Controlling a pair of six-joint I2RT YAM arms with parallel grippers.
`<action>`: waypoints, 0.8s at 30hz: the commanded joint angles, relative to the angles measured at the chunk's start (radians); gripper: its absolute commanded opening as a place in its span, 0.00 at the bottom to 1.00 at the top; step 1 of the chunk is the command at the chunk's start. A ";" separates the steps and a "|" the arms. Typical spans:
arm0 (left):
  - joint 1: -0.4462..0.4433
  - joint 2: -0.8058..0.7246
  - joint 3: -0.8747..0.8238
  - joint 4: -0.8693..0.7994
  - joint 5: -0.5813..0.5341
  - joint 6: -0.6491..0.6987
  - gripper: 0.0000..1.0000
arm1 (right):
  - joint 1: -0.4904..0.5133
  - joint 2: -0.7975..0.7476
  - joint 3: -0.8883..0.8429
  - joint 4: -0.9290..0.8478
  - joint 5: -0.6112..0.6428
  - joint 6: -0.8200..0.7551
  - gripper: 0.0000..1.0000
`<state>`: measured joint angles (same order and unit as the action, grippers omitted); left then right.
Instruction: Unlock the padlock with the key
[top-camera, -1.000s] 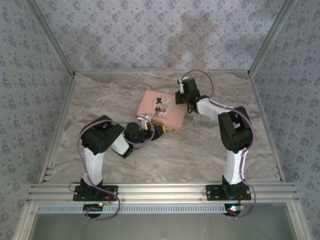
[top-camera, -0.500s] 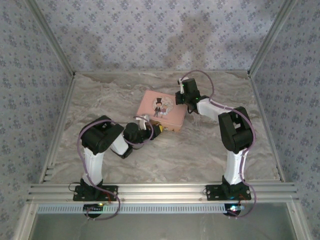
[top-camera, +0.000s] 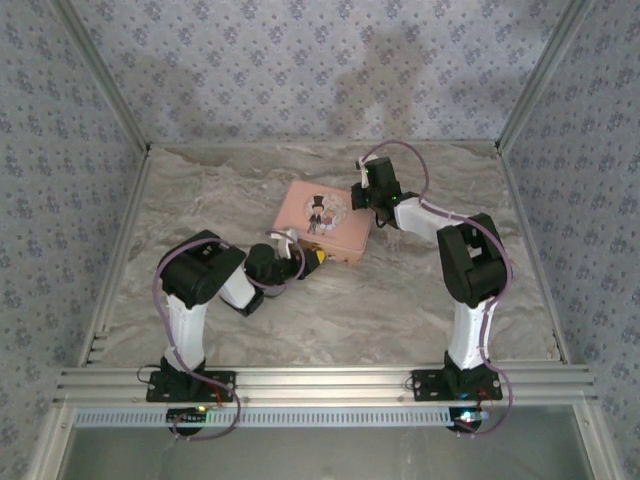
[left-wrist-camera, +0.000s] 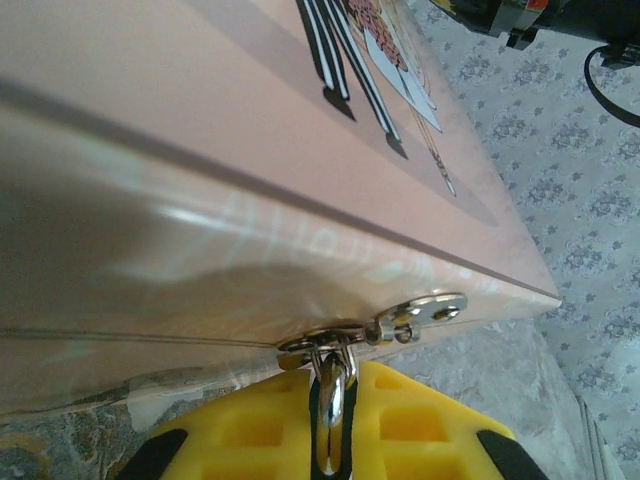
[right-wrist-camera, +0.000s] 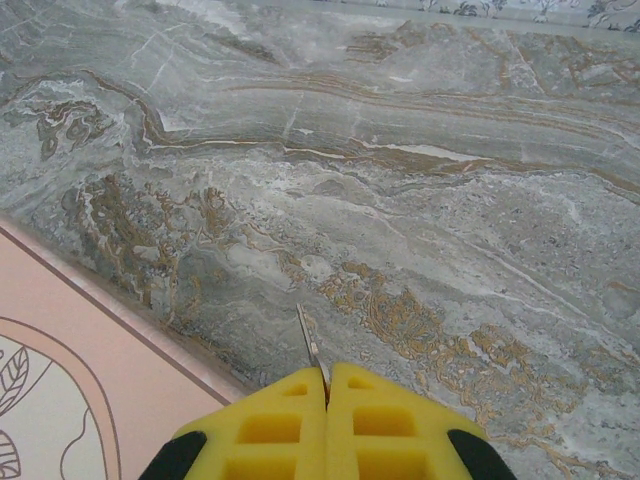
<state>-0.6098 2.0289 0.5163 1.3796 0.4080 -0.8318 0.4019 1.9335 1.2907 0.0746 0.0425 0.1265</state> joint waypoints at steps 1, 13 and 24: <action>0.012 -0.028 0.035 -0.081 0.056 -0.052 0.00 | -0.017 -0.035 -0.028 -0.096 -0.064 0.022 0.00; 0.008 -0.092 0.093 -0.258 0.071 -0.081 0.00 | -0.098 -0.153 0.026 -0.320 0.016 0.133 0.00; 0.003 -0.122 0.105 -0.364 0.108 -0.072 0.00 | -0.117 -0.175 -0.076 -0.390 0.108 0.247 0.00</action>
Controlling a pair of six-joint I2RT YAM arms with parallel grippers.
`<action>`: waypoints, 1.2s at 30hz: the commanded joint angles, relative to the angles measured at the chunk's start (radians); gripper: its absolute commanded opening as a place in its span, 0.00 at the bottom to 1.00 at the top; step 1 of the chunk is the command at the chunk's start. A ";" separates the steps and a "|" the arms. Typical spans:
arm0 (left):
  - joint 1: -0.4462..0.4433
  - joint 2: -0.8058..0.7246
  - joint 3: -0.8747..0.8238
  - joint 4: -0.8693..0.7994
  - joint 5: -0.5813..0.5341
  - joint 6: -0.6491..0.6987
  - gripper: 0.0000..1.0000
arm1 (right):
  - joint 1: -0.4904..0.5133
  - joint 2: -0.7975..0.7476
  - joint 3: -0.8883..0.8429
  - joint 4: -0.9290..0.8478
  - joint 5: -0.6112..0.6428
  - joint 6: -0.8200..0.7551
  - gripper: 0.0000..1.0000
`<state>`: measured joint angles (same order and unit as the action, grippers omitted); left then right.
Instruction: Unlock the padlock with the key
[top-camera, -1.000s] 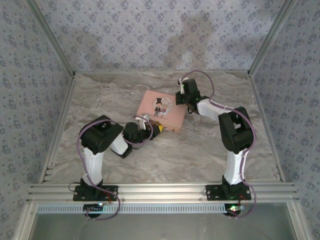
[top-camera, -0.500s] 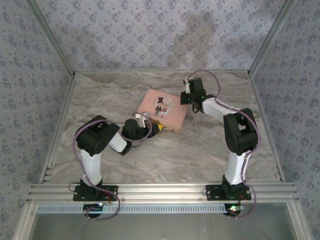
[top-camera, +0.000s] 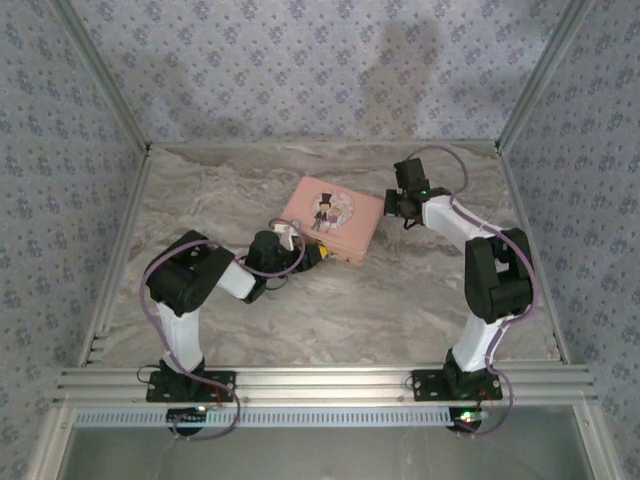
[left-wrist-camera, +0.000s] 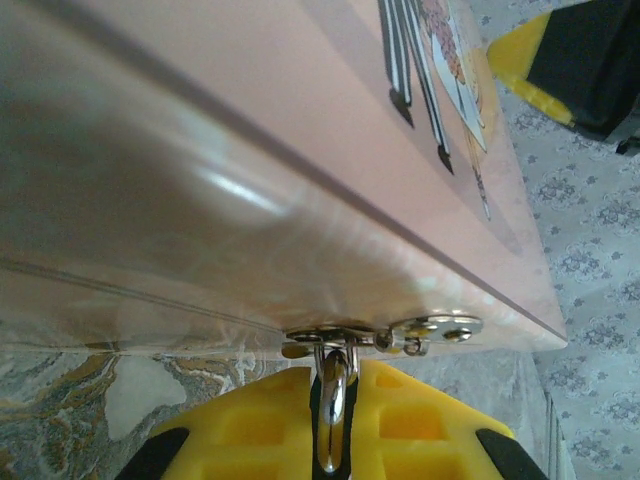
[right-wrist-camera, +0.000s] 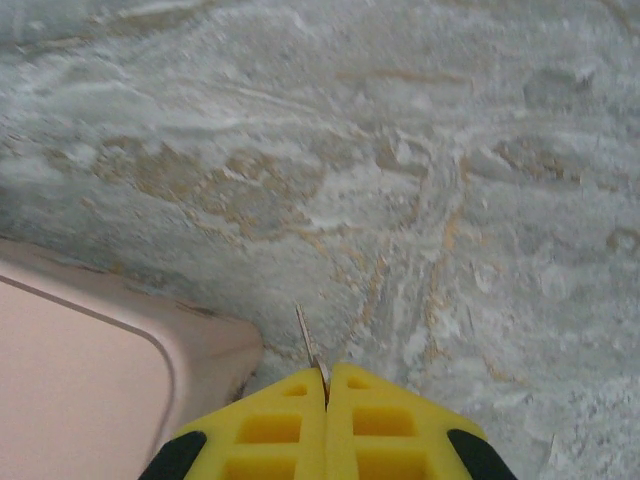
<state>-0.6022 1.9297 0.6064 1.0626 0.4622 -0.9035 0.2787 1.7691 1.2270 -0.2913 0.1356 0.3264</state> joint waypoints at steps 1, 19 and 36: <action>-0.004 -0.022 0.016 -0.052 0.056 -0.004 0.00 | 0.013 0.001 -0.003 -0.020 0.010 0.051 0.00; -0.028 0.036 0.071 -0.089 0.133 -0.042 0.04 | 0.039 0.318 0.375 0.003 -0.195 0.075 0.00; -0.020 0.078 0.072 -0.058 0.074 -0.052 0.27 | 0.026 0.267 0.272 0.045 -0.199 0.040 0.00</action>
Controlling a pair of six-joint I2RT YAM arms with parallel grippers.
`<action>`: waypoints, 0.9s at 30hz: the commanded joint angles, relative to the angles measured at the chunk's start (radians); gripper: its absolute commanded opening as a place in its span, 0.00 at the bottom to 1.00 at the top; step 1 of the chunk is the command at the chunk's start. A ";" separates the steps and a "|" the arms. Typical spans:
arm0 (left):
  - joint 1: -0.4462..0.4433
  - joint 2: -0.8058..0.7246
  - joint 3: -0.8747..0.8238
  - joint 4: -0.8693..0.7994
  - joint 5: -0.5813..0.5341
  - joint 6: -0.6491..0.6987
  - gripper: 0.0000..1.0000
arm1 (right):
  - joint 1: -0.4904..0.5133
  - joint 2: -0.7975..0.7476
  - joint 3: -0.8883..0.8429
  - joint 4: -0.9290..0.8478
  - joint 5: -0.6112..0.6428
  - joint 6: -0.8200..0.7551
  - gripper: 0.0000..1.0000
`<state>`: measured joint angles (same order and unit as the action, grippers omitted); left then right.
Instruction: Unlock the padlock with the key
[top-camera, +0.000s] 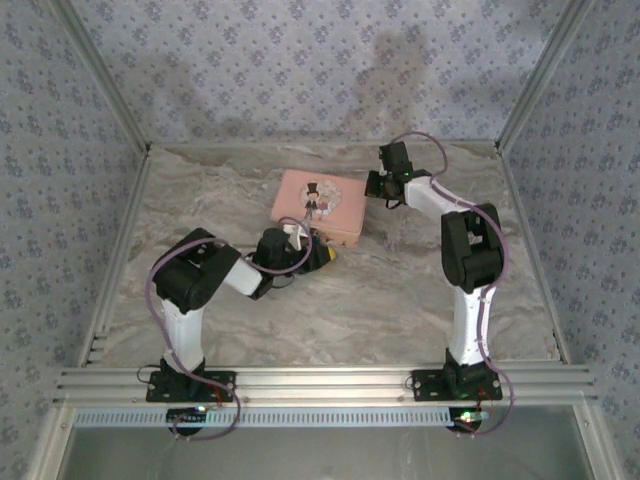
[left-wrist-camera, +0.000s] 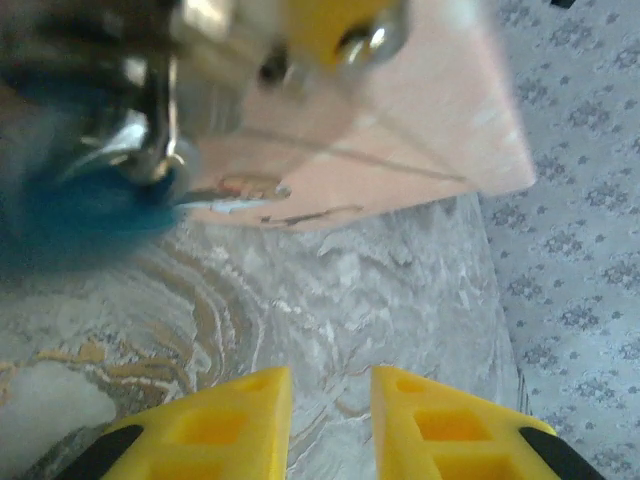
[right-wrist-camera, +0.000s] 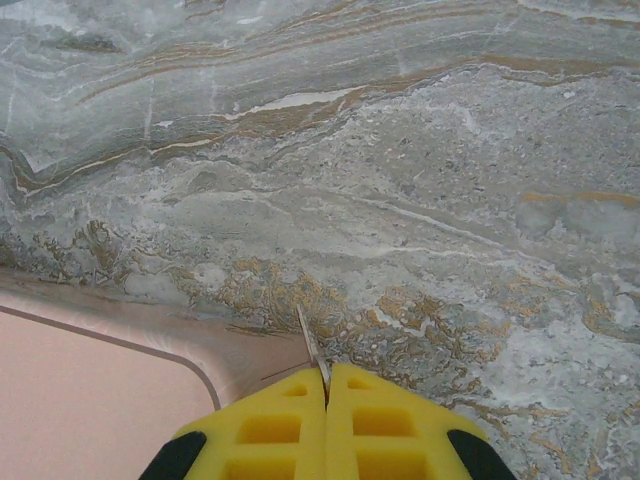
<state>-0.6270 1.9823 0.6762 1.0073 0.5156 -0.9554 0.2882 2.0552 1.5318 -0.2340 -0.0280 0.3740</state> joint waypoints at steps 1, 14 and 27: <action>0.006 0.024 0.000 -0.006 0.008 0.005 0.27 | 0.016 -0.023 -0.037 -0.010 -0.035 -0.009 0.00; 0.051 -0.241 -0.166 -0.163 -0.163 0.140 0.48 | 0.016 -0.066 -0.088 0.005 -0.018 -0.044 0.00; 0.082 -0.184 -0.059 -0.183 -0.204 0.284 0.69 | 0.029 -0.066 -0.088 0.021 -0.017 -0.038 0.00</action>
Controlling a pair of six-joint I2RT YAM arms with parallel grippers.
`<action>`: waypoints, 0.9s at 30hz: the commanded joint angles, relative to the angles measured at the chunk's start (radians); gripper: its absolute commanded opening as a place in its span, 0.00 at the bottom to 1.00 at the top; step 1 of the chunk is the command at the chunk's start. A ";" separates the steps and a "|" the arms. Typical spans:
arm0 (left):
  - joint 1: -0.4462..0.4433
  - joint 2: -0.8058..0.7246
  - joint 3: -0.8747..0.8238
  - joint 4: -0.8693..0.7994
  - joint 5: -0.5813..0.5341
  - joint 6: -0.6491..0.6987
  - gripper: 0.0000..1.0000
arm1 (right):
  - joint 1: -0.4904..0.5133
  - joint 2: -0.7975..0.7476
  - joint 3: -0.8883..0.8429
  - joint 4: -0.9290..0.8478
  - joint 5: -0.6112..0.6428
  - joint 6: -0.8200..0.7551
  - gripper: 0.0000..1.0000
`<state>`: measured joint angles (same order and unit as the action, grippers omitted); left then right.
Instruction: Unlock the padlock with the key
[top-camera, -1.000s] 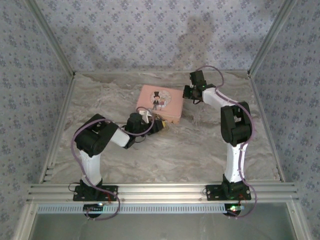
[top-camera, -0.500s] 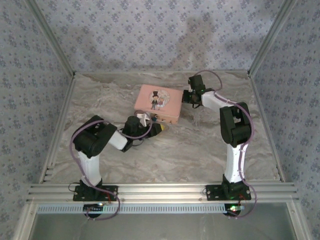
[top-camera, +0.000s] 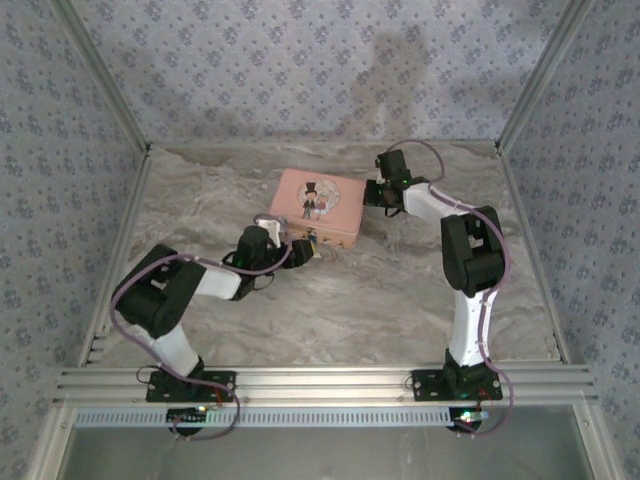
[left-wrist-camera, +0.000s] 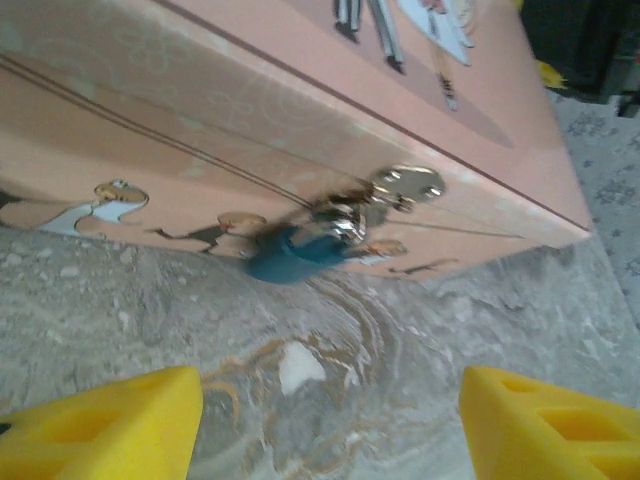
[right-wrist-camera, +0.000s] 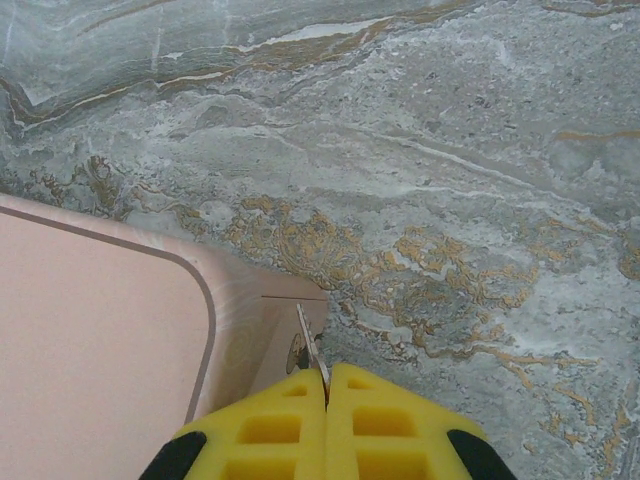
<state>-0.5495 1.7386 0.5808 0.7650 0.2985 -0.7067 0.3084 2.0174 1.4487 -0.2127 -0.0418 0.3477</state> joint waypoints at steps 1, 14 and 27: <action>0.003 0.078 0.039 0.089 0.013 0.037 0.69 | 0.010 -0.026 -0.002 0.000 -0.004 -0.013 0.00; 0.004 0.214 0.138 0.199 0.083 0.095 0.69 | 0.013 -0.008 -0.002 0.015 -0.009 -0.024 0.00; 0.007 0.266 0.167 0.332 0.214 0.049 0.61 | 0.012 -0.008 -0.017 0.026 -0.006 -0.021 0.00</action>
<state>-0.5438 1.9991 0.7403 1.0073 0.4717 -0.6460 0.3111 2.0174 1.4429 -0.1883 -0.0387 0.3431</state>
